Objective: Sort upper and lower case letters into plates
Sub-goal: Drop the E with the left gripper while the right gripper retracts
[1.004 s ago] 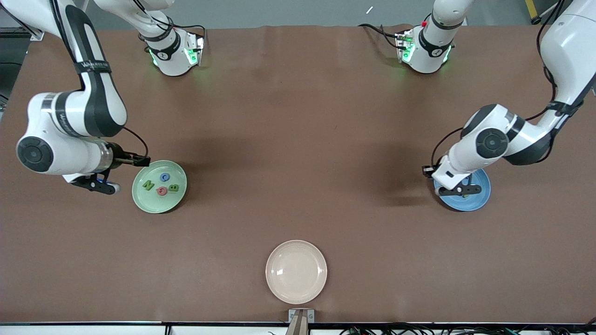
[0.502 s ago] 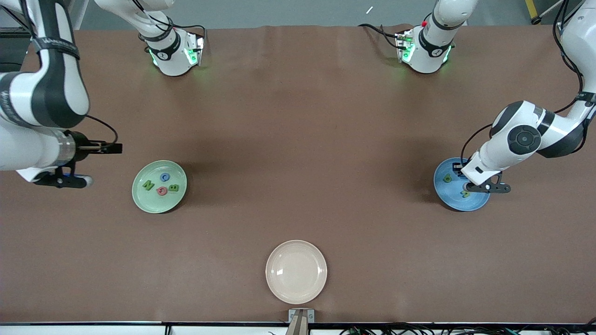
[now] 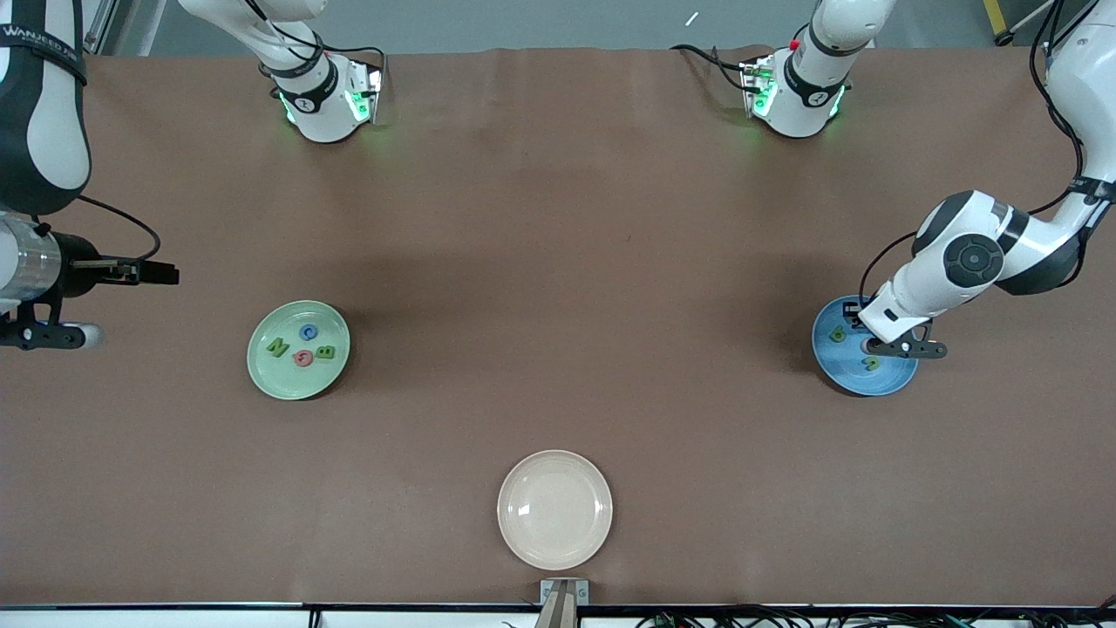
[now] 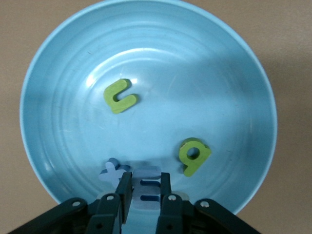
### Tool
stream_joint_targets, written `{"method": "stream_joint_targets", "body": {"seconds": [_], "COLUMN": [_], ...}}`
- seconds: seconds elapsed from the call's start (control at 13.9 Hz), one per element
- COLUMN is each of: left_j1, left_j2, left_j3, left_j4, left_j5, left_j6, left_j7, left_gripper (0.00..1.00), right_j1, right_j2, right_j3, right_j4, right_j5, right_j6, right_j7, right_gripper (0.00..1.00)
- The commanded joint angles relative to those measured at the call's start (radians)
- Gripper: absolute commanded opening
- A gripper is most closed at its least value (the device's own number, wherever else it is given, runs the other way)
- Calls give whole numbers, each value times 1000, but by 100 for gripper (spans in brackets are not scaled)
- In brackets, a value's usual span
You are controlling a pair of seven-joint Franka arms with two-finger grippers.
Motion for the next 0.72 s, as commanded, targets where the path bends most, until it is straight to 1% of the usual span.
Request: {"method": "stream_joint_targets", "body": {"seconds": [0.0,0.14,0.36,0.65], "left_j1": [-3,-11,-12,-17], "left_j2": [1,1,4,7], "left_j3": [11,14,15,26], "left_j4": [-6,-8,-8,-8], "left_j5": [22,28,28,34], "left_j6": [15,15,15,24], "left_j7": [4,4,4,4], "left_gripper": [12,13,13,16], "right_j1": [-18,-18,-9,-9], "right_j2": [29,29,27,21], "right_j3": [14,14,18,22], "right_j4": [70,75,86,86], "right_j5": [8,5,14,33], "right_j6": [-38,-58,-58,-58], "right_j7": [-11,-13,1,4], "right_gripper": [100,100,100,100]}}
